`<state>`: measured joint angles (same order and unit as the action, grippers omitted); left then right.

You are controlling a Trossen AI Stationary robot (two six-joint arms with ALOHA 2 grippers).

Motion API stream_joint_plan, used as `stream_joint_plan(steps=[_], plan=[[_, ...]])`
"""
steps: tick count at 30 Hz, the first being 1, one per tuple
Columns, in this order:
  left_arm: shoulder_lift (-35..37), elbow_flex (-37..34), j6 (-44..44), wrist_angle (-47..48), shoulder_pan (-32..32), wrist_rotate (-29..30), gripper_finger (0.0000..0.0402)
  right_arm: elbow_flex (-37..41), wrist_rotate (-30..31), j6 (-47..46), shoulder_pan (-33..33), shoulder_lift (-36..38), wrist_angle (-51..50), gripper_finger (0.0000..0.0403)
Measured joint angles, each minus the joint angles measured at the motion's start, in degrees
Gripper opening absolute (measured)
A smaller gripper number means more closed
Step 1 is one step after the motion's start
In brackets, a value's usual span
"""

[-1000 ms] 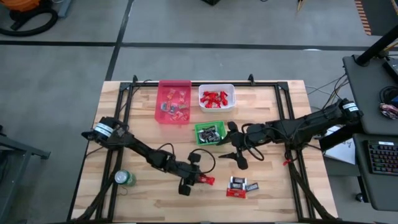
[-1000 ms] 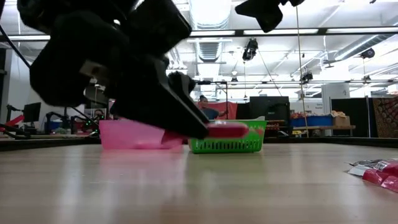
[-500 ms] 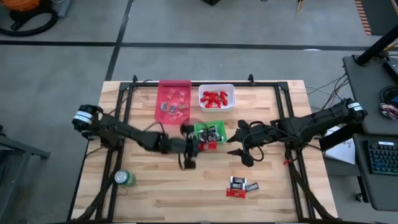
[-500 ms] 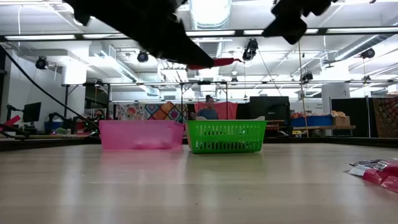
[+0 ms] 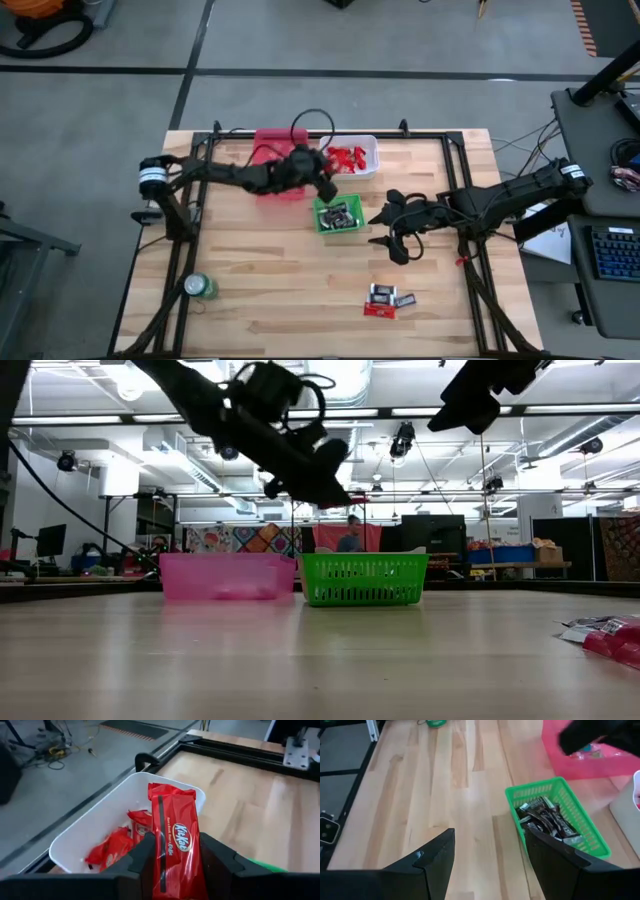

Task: Sort candy
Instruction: Put the red chocolate bar into the white bin, then put the brown chocolate bar into the green bin

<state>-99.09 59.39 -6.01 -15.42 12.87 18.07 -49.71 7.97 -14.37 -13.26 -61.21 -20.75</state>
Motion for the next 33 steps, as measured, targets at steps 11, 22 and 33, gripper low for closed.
stream_joint_plan(steps=[11, 22, 33], plan=[[-8.2, 9.6, 3.5, 0.3, 6.8, -3.2, 0.0125, 0.6, 0.2, -1.0, 0.0, -0.1, 0.0, 0.0233], [-8.9, 11.5, 5.1, 3.7, 6.9, -3.2, 0.0202, 0.8, 0.2, -1.7, 0.0, -0.1, -0.4, 0.0233], [-3.7, 9.7, 7.7, 7.4, -0.9, -6.3, 0.021, 2.4, 0.1, -8.9, -1.5, -1.0, -4.5, 0.0233]])
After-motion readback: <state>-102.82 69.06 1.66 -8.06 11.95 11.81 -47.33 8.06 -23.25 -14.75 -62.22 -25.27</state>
